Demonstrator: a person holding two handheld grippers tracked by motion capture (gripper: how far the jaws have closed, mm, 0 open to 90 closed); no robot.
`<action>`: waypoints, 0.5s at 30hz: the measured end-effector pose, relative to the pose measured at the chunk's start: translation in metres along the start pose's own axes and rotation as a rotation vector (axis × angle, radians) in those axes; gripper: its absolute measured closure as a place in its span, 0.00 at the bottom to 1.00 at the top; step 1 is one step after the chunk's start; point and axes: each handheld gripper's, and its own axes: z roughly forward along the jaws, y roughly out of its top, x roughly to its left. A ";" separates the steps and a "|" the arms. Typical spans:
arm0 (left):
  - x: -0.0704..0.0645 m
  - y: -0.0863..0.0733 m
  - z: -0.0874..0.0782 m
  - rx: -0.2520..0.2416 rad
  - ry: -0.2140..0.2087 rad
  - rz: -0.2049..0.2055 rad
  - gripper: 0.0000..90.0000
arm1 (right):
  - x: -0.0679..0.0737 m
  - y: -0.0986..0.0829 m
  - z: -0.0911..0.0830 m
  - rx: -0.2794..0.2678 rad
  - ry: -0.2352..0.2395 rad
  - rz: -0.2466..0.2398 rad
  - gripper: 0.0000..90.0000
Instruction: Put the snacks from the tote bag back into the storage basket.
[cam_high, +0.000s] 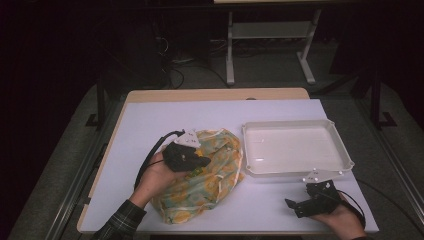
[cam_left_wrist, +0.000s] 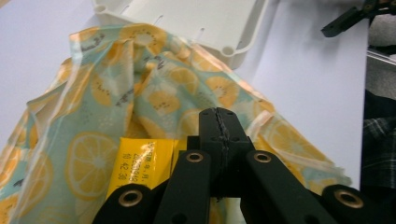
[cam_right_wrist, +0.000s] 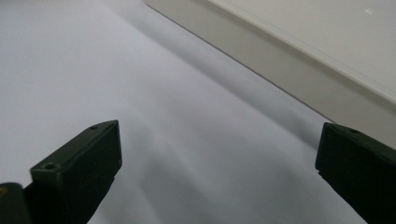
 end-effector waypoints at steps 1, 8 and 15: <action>0.000 0.000 0.000 0.000 0.000 0.000 1.00 | 0.000 0.000 0.000 0.000 0.000 0.000 0.00; -0.001 -0.002 -0.018 -0.037 -0.018 -0.010 0.96 | -0.001 -0.001 -0.001 -0.003 0.001 0.003 0.00; 0.006 -0.007 -0.041 -0.038 0.019 -0.003 0.76 | -0.001 -0.001 -0.002 -0.003 0.002 0.006 0.00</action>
